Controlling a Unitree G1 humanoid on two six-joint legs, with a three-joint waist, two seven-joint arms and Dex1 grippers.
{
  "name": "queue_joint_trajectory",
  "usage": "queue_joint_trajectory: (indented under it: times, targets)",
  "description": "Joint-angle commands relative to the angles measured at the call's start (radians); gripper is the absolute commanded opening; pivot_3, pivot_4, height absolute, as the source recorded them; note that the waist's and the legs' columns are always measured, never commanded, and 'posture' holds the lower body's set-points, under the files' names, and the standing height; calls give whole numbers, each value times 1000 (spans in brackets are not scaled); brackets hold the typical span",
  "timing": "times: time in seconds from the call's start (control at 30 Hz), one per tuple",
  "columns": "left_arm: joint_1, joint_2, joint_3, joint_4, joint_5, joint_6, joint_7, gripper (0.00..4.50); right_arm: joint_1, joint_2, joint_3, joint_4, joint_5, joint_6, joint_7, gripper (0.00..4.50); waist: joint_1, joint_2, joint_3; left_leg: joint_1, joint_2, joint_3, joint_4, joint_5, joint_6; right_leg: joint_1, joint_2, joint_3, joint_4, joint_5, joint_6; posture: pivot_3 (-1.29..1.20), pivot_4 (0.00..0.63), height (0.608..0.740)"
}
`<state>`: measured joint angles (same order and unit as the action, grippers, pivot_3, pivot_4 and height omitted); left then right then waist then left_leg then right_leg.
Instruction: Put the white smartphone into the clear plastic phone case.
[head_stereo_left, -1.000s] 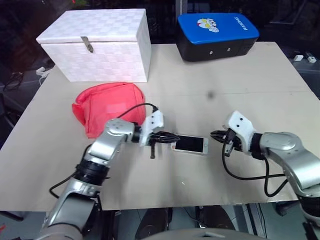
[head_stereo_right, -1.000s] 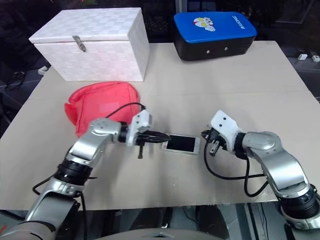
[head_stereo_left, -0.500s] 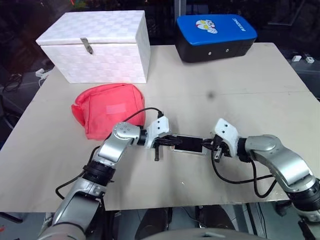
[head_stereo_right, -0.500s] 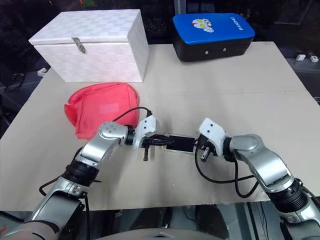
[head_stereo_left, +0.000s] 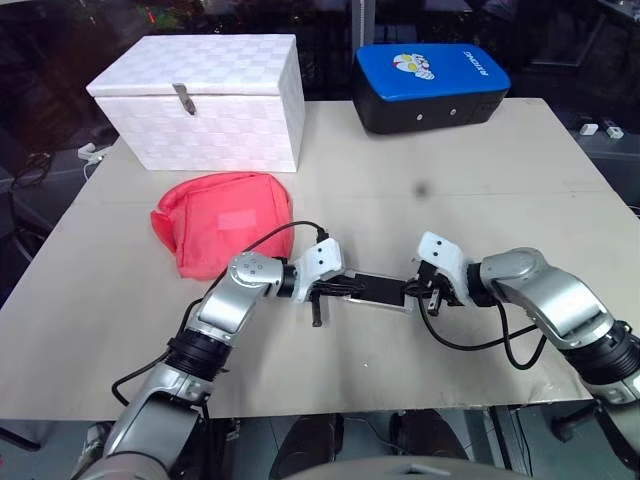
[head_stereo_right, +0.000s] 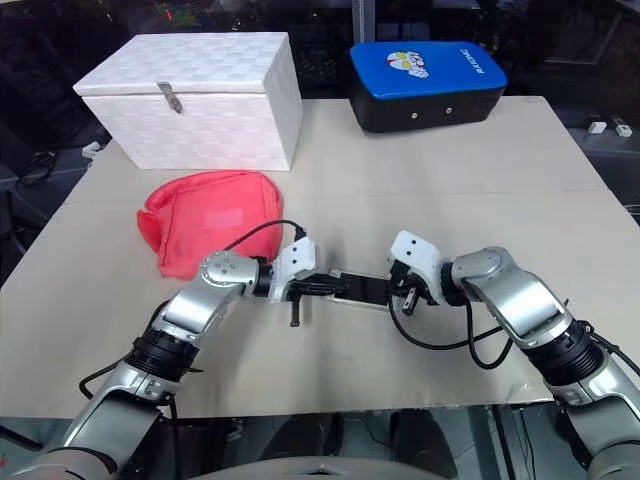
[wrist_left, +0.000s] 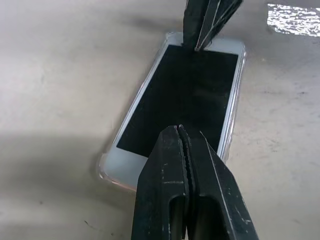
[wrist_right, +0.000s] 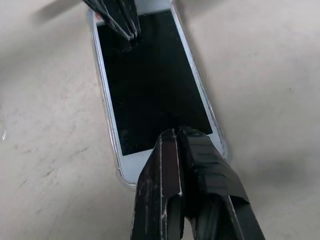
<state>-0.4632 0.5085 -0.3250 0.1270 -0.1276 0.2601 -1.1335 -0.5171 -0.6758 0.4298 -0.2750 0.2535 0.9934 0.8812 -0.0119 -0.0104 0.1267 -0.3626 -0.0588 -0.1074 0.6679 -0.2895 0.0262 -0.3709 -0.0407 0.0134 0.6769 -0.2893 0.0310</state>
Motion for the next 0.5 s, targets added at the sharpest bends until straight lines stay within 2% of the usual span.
queue_joint_trajectory:
  times: [0.03, 0.2, 0.33, 0.5]
  targets:
    - [16, -4, -21, 0, 16, 18, 4, 0, 43, 8, 129, 148, -30, 61, 22, 34, -1, -2, -3, 0, 0, 0, 0, 0, 0, 0, 0, 0, 0, 0, 0, 0, 150, 740]
    - [32, -5, -18, -12, 17, 22, 9, 0, 45, 22, 117, 176, -64, -19, 16, 34, -1, -4, -13, 1, 0, 0, -1, 0, 0, 1, 0, 0, 0, 0, 0, 0, 150, 740]
    - [42, -2, -14, -14, 19, 20, 12, 0, 127, 52, -78, 22, 17, -216, 13, 34, 2, -3, -11, 1, 1, 0, -2, 0, 0, 1, 0, 0, 0, 0, 0, 0, 150, 740]
    - [51, 1, -7, -17, 18, 19, 14, 0, 214, 39, -149, -106, 39, -260, -5, 34, 0, 4, -6, -7, 0, 0, -2, 0, 0, -6, 0, 0, -1, 0, 0, 0, 150, 740]
